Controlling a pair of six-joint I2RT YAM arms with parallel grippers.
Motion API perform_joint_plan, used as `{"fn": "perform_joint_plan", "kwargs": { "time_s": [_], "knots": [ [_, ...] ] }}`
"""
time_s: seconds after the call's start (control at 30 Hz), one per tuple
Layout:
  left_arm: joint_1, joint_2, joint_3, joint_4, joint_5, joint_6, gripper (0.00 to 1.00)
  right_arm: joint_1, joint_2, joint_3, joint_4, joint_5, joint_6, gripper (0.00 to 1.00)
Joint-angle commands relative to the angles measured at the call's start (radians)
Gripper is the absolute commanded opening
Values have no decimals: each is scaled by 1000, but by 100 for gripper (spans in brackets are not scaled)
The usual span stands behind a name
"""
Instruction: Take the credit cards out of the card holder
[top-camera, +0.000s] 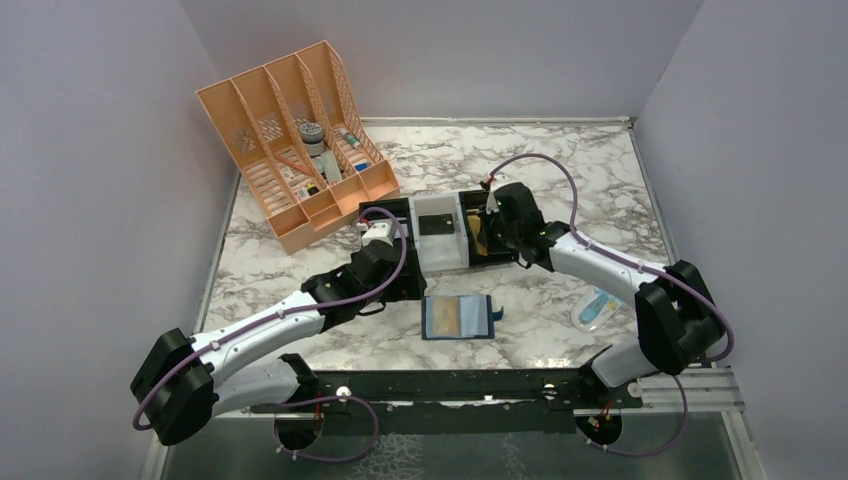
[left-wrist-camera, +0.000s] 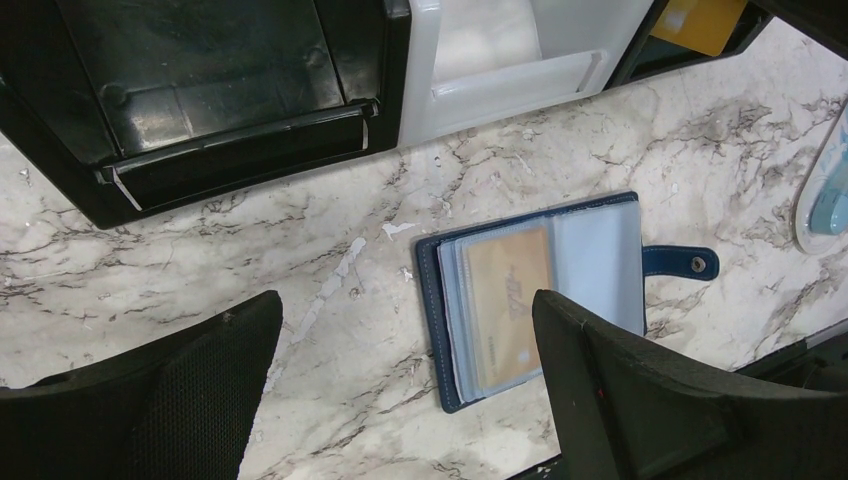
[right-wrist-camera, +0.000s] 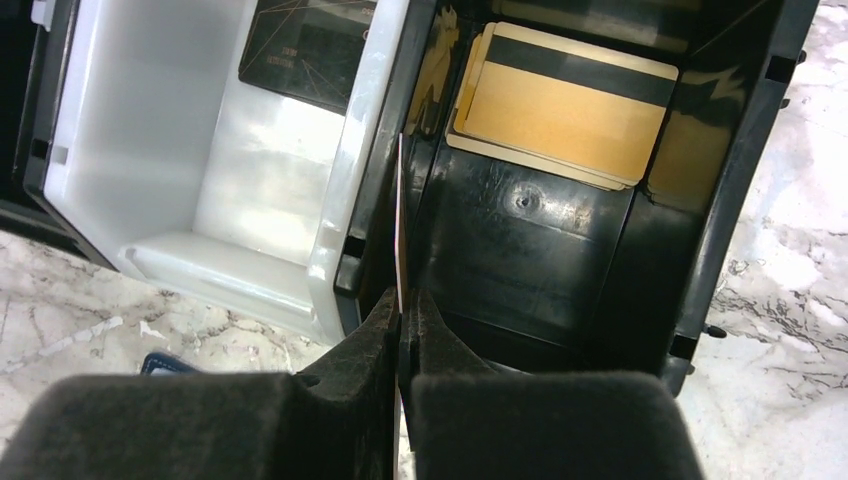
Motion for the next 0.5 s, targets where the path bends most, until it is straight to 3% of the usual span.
{"fn": "perform_joint_plan", "kwargs": {
  "time_s": [0.0, 0.2, 0.47],
  "knots": [
    [4, 2, 2, 22, 1, -1, 99, -1, -63, -13, -9, 42, -20, 1],
    [4, -2, 9, 15, -16, 15, 99, -5, -60, 10, 86, 245, -199, 1],
    [7, 4, 19, 0, -26, 35, 99, -8, 14, -26, 326, 217, -591, 1]
  ]
}}
